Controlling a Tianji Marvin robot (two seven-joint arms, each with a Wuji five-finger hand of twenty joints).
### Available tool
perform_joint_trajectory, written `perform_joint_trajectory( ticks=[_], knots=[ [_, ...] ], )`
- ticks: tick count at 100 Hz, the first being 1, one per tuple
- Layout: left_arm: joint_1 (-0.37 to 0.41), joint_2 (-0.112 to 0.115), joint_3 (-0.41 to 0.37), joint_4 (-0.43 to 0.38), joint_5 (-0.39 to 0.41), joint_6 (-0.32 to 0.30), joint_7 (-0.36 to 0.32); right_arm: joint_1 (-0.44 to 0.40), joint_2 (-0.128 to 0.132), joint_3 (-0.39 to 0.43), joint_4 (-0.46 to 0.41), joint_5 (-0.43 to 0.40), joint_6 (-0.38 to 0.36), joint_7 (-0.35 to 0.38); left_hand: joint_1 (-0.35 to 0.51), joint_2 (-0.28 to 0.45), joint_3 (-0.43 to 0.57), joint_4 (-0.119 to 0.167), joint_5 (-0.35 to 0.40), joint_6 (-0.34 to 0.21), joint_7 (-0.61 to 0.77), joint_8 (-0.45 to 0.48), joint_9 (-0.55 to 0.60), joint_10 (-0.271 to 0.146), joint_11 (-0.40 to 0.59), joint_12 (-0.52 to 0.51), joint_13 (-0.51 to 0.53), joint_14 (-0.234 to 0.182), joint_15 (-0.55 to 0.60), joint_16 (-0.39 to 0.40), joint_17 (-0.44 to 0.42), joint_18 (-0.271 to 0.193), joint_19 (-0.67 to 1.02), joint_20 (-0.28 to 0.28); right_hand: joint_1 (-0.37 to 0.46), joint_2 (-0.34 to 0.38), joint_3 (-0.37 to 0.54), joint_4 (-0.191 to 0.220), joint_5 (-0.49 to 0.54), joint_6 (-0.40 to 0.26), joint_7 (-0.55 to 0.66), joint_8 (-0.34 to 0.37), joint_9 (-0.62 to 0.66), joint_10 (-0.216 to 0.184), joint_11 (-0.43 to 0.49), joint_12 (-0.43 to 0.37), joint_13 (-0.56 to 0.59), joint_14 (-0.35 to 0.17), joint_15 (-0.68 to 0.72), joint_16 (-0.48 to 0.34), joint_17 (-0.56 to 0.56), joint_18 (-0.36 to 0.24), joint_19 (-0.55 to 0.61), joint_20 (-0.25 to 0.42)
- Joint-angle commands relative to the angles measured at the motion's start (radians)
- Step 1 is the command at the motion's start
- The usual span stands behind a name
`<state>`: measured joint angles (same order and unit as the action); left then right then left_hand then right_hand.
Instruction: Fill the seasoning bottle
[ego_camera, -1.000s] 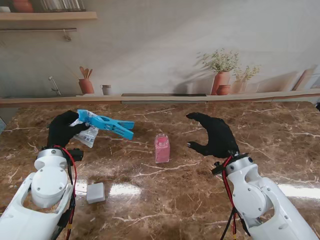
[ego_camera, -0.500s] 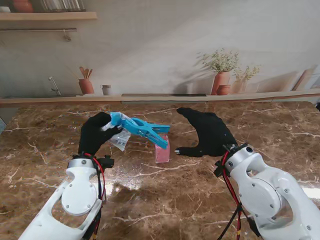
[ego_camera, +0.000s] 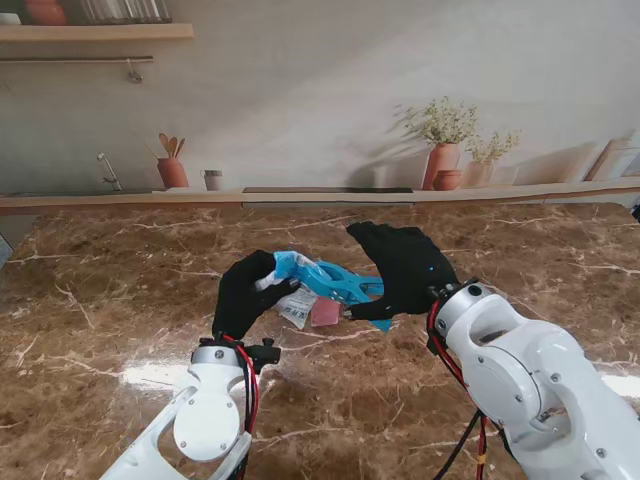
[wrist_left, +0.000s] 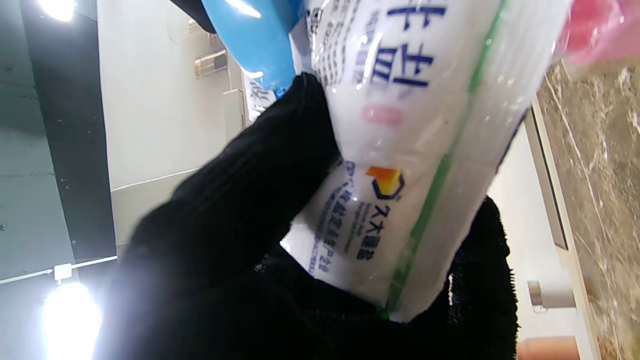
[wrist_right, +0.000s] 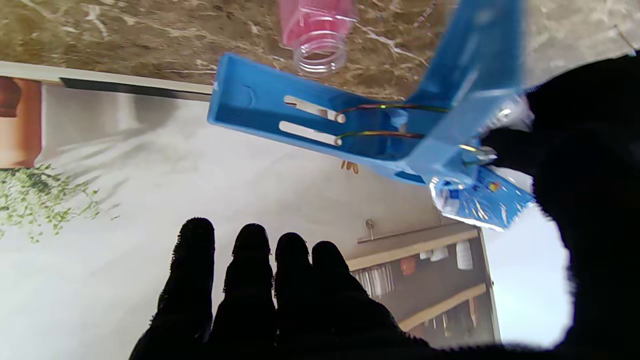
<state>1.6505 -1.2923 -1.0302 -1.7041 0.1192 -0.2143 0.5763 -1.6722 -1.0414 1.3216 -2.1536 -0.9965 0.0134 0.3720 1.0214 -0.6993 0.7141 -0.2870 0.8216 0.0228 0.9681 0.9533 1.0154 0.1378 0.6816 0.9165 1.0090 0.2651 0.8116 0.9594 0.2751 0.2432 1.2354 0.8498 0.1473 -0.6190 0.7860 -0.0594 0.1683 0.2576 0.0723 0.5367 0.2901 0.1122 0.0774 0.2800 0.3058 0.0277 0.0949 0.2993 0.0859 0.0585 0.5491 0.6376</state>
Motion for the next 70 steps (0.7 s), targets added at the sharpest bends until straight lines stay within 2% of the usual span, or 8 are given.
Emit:
perform_joint_trajectory(
  ticks=[1, 22, 35, 38, 48, 54, 62, 70],
  knots=[
    [0.006, -0.013, 0.015, 0.001, 0.0, -0.014, -0.002, -0.001, 0.005, -0.001, 0.017, 0.005, 0.015, 0.027, 0.158, 0.271, 0.226, 0.103, 0.184, -0.186, 0.126, 0.029, 0.042, -0.114, 0.085, 0.027, 0.06, 0.0, 0.074, 0.015, -0.005, -0.01, 0.002, 0.028, -0.056, 0.009, 0.004, 0.014, -0.038, 0.033, -0.028, 0.015, -0.017, 0.021, -0.021, -0.026, -0.042, 0.011, -0.012, -0.02, -0.024, -0.025, -0.034, -0.014],
    [0.005, -0.025, 0.038, 0.01, 0.005, -0.059, 0.035, 0.013, 0.016, -0.002, 0.027, -0.019, 0.054, 0.133, 0.157, 0.271, 0.226, 0.103, 0.184, -0.192, 0.13, 0.03, 0.043, -0.118, 0.087, 0.029, 0.06, -0.002, 0.075, 0.015, -0.004, -0.013, 0.001, 0.029, -0.066, 0.018, -0.007, 0.0, 0.016, 0.048, 0.014, 0.046, 0.038, 0.058, -0.031, -0.06, -0.034, 0.027, -0.013, -0.026, -0.018, -0.018, -0.038, -0.012],
    [0.009, -0.026, 0.041, 0.009, 0.002, -0.078, 0.036, 0.028, 0.024, -0.006, 0.031, -0.024, 0.067, 0.208, 0.156, 0.271, 0.226, 0.102, 0.183, -0.193, 0.13, 0.03, 0.042, -0.118, 0.087, 0.029, 0.06, -0.001, 0.075, 0.015, -0.005, -0.014, 0.0, 0.031, -0.06, 0.011, -0.012, -0.007, 0.096, 0.009, 0.048, 0.048, 0.089, 0.055, -0.019, -0.069, -0.027, 0.031, -0.014, -0.03, -0.016, -0.017, -0.038, -0.012],
    [0.009, -0.026, 0.041, 0.01, 0.004, -0.082, 0.038, 0.031, 0.026, -0.007, 0.034, -0.026, 0.063, 0.214, 0.155, 0.271, 0.226, 0.102, 0.183, -0.193, 0.131, 0.03, 0.041, -0.12, 0.087, 0.029, 0.06, -0.003, 0.075, 0.015, -0.005, -0.014, 0.0, 0.031, -0.056, 0.009, -0.013, -0.008, 0.115, -0.008, 0.058, 0.049, 0.097, 0.042, -0.015, -0.07, -0.029, 0.027, -0.015, -0.031, -0.018, -0.019, -0.038, -0.012],
    [0.007, -0.028, 0.041, 0.016, 0.001, -0.095, 0.041, 0.039, 0.027, -0.011, 0.048, -0.046, 0.042, 0.22, 0.157, 0.27, 0.226, 0.102, 0.181, -0.193, 0.132, 0.031, 0.039, -0.119, 0.087, 0.029, 0.057, -0.004, 0.073, 0.015, -0.007, -0.016, -0.002, 0.031, -0.02, -0.017, -0.012, -0.001, 0.213, -0.133, 0.138, 0.072, 0.117, -0.057, 0.034, -0.021, -0.041, -0.011, -0.007, -0.02, -0.036, -0.038, -0.038, -0.003],
    [0.008, -0.029, 0.041, 0.018, -0.003, -0.098, 0.042, 0.044, 0.025, -0.019, 0.061, -0.053, 0.031, 0.202, 0.156, 0.271, 0.226, 0.101, 0.18, -0.194, 0.132, 0.03, 0.038, -0.12, 0.087, 0.03, 0.056, -0.003, 0.073, 0.015, -0.007, -0.016, -0.002, 0.032, 0.007, -0.025, -0.009, 0.009, 0.3, -0.206, 0.199, 0.098, 0.157, -0.086, 0.057, 0.019, -0.021, -0.019, 0.003, -0.01, -0.033, -0.037, -0.035, 0.003],
    [0.009, -0.03, 0.041, 0.019, -0.009, -0.1, 0.043, 0.046, 0.019, -0.033, 0.084, -0.071, 0.025, 0.137, 0.156, 0.271, 0.225, 0.101, 0.18, -0.195, 0.132, 0.03, 0.037, -0.122, 0.087, 0.03, 0.054, -0.005, 0.072, 0.015, -0.007, -0.017, -0.003, 0.032, 0.055, -0.031, -0.026, 0.018, 0.379, -0.291, 0.292, 0.175, 0.221, -0.103, 0.073, 0.062, 0.007, -0.022, 0.011, -0.001, -0.018, -0.03, -0.027, 0.011],
    [0.013, -0.031, 0.042, 0.017, -0.017, -0.106, 0.044, 0.045, 0.01, -0.052, 0.106, -0.104, 0.03, 0.048, 0.155, 0.27, 0.226, 0.101, 0.179, -0.195, 0.132, 0.03, 0.037, -0.123, 0.086, 0.03, 0.053, -0.003, 0.069, 0.014, -0.007, -0.017, -0.004, 0.032, 0.162, -0.046, -0.076, 0.029, 0.467, -0.371, 0.387, 0.296, 0.336, -0.136, 0.118, 0.118, 0.096, -0.021, 0.041, 0.016, 0.034, -0.013, 0.007, 0.022]
  ],
)
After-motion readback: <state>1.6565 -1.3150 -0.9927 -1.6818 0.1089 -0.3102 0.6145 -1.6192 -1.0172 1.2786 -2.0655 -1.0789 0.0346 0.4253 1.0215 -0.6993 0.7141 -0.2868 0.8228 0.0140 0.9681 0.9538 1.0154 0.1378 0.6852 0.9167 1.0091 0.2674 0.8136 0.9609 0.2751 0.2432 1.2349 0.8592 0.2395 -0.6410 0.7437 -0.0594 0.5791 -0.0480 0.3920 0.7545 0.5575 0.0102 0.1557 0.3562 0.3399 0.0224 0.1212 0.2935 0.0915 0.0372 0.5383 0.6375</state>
